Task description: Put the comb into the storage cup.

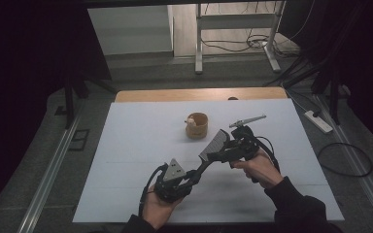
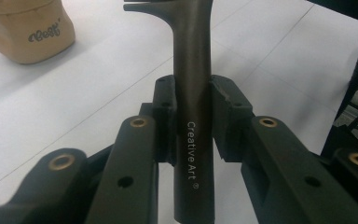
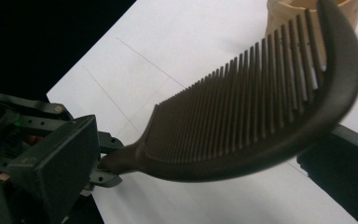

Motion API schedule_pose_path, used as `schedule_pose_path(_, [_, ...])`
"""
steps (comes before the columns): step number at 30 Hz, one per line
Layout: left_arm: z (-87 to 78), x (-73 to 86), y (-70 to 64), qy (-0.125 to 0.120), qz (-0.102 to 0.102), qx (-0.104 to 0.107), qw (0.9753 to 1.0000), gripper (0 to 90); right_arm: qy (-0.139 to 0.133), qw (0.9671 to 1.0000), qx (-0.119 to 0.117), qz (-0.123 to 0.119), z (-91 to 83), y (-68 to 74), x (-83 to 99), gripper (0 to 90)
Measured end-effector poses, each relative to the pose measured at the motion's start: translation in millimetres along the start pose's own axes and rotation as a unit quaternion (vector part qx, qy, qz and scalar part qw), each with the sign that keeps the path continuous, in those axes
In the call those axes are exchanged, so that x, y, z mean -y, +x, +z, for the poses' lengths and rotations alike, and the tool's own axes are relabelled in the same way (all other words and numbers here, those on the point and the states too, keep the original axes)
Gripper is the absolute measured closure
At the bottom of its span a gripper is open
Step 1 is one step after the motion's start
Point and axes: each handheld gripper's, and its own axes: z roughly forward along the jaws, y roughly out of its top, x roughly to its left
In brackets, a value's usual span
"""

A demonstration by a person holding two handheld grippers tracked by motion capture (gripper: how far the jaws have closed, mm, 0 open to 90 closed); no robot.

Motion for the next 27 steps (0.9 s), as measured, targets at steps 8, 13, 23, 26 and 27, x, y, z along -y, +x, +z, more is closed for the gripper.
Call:
schedule_pose_path(8, [0.8,2.4,-0.1,-0.003,0.001,-0.008,1.0,72.0,0.005,0.9999,-0.003,0.016,1.4,-1.8,-0.5,9.3])
schedule_pose_path(13, [4.5,5.8,-0.1,0.003,0.0,-0.014,0.9999,72.0,-0.012,0.9996,-0.009,0.026,-2.1,-4.0,0.2,27.2])
schedule_pose_path(23, [4.9,7.8,0.1,0.0,0.004,-0.027,0.9996,72.0,-0.018,0.9987,-0.03,0.038,-4.6,-8.8,1.8,56.3])
schedule_pose_path(26, [6.2,8.9,-0.1,-0.001,0.008,-0.031,0.9995,72.0,-0.022,0.9978,-0.039,0.049,-4.9,-11.6,2.3,62.0])
schedule_pose_path(27, [6.6,9.4,0.2,-0.002,0.008,-0.031,0.9995,72.0,-0.023,0.9973,-0.044,0.055,-5.1,-13.1,2.6,64.7])
